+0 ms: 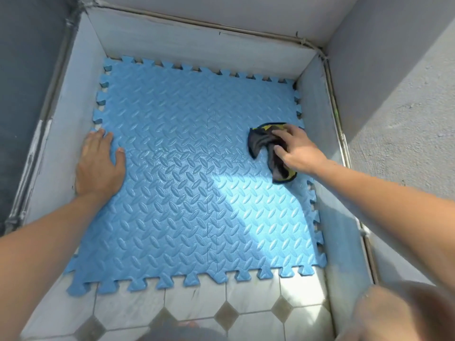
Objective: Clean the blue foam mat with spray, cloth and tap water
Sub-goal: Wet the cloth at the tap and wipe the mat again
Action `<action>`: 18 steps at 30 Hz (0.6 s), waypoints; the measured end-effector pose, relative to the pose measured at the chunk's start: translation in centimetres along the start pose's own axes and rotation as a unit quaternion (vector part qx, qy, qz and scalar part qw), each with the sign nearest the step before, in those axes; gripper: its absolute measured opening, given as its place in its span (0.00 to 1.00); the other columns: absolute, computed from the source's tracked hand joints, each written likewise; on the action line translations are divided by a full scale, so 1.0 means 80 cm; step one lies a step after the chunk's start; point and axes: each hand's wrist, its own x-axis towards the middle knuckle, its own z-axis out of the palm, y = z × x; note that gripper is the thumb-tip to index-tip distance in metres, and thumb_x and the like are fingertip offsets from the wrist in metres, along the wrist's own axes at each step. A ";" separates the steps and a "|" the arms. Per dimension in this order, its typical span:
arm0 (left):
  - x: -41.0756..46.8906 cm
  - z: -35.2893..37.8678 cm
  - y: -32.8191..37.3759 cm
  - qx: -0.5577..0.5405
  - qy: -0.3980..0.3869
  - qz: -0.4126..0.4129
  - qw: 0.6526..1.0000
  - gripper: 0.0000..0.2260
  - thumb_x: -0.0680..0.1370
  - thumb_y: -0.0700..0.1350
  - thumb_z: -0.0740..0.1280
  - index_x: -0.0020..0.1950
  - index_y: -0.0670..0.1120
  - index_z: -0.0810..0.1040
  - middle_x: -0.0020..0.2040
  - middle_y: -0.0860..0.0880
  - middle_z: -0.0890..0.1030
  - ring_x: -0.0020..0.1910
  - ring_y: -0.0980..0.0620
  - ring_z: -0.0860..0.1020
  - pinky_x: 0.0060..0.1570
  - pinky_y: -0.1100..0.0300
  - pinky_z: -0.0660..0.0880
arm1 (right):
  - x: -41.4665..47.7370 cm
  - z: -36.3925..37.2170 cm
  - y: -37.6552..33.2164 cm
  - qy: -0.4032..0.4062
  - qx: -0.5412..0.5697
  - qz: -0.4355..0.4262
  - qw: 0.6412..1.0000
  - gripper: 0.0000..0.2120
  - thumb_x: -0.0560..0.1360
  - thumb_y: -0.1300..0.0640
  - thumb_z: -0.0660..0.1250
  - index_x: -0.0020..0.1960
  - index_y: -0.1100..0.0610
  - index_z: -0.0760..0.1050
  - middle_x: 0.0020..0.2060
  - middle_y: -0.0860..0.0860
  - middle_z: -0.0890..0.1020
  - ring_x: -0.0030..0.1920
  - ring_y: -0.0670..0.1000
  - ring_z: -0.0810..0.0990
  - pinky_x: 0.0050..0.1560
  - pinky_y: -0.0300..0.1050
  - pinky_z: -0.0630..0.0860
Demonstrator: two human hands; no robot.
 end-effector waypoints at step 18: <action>0.001 0.001 0.000 0.014 0.003 -0.003 1.000 0.22 0.84 0.47 0.61 0.75 0.39 0.70 0.77 0.42 0.69 0.80 0.44 0.61 0.79 0.54 0.56 | 0.064 0.104 -0.179 0.044 -0.040 -0.329 0.942 0.24 0.84 0.43 0.52 0.79 0.45 0.64 0.80 0.51 0.63 0.76 0.57 0.66 0.73 0.58 0.65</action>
